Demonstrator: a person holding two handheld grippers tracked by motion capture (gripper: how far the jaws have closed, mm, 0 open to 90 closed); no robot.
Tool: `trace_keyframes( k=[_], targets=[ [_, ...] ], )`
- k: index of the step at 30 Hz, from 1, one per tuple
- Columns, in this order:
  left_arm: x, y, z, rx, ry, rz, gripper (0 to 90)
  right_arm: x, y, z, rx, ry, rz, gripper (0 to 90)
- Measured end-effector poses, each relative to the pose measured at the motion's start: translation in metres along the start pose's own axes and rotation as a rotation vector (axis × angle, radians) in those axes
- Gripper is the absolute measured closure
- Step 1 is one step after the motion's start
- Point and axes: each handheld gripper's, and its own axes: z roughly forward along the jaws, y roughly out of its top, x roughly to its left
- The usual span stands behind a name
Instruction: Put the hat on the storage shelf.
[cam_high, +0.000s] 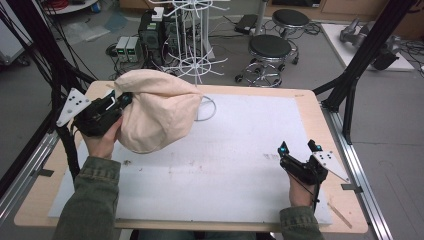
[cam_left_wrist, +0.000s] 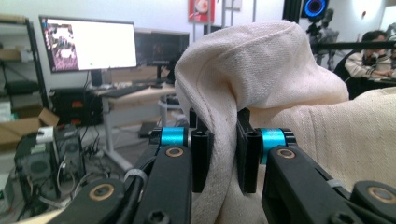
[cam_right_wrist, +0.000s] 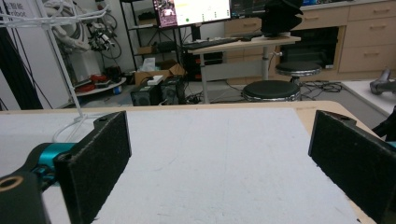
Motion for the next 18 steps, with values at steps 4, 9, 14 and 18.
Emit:
trace_keyframes(
  k=[4,9,14,18],
  targets=[
    [-0.003,0.006,0.003,-0.035,0.0,0.003,79.6,0.0,0.0,0.0,0.001,0.001,0.001,4.9],
    [-0.004,0.013,0.005,-0.08,-0.017,-0.002,79.6,0.0,0.0,0.0,0.003,0.003,0.004,4.9],
    [-0.005,0.022,0.01,-0.126,-0.015,-0.011,79.6,0.0,0.0,0.0,0.002,0.004,0.005,4.9],
    [-0.007,0.028,0.012,-0.155,-0.02,-0.013,79.6,0.0,0.0,0.0,0.007,0.006,0.007,4.9]
  ],
)
